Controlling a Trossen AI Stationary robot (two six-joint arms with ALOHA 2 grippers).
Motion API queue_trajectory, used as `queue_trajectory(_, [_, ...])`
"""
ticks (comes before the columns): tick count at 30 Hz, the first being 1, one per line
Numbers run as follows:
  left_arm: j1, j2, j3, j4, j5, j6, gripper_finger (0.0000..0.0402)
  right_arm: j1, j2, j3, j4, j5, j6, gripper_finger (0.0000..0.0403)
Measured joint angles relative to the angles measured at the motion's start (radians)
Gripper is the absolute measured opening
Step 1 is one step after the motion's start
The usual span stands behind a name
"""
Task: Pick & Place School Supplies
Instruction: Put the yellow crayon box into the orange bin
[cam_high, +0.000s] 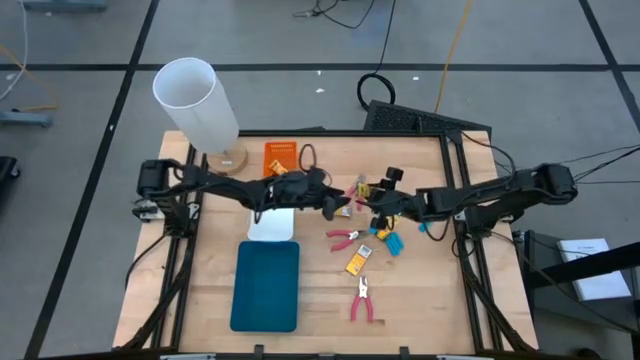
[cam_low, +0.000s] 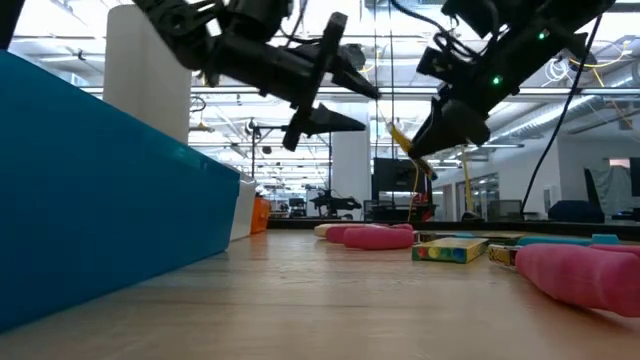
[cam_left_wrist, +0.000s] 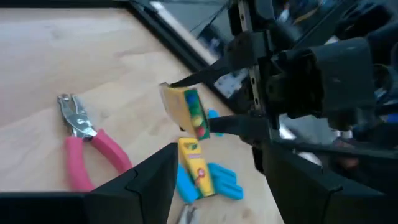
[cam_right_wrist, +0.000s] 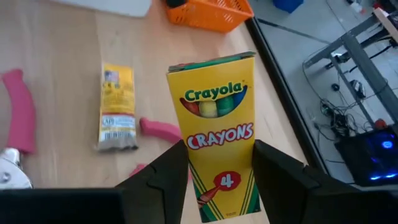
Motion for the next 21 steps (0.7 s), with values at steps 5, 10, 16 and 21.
queue_trajectory(5, [0.003, 0.046, 0.114, -0.16, -0.02, 0.05, 0.0237, 0.002, 0.032, 0.0, 0.019, 0.018, -0.003, 0.0157])
queue_trajectory(10, [0.003, 0.093, 0.178, -0.181, -0.026, 0.071, 0.0237, 0.002, 0.03, 0.0, 0.043, 0.018, -0.003, 0.0157])
queue_trajectory(16, [0.007, 0.143, 0.208, -0.177, -0.058, 0.075, 0.0237, 0.002, 0.03, 0.0, 0.05, 0.018, -0.002, 0.0157])
queue_trajectory(21, [0.018, 0.159, 0.211, -0.172, -0.084, 0.075, 0.0237, 0.002, 0.03, 0.0, 0.049, 0.017, -0.002, 0.0157])
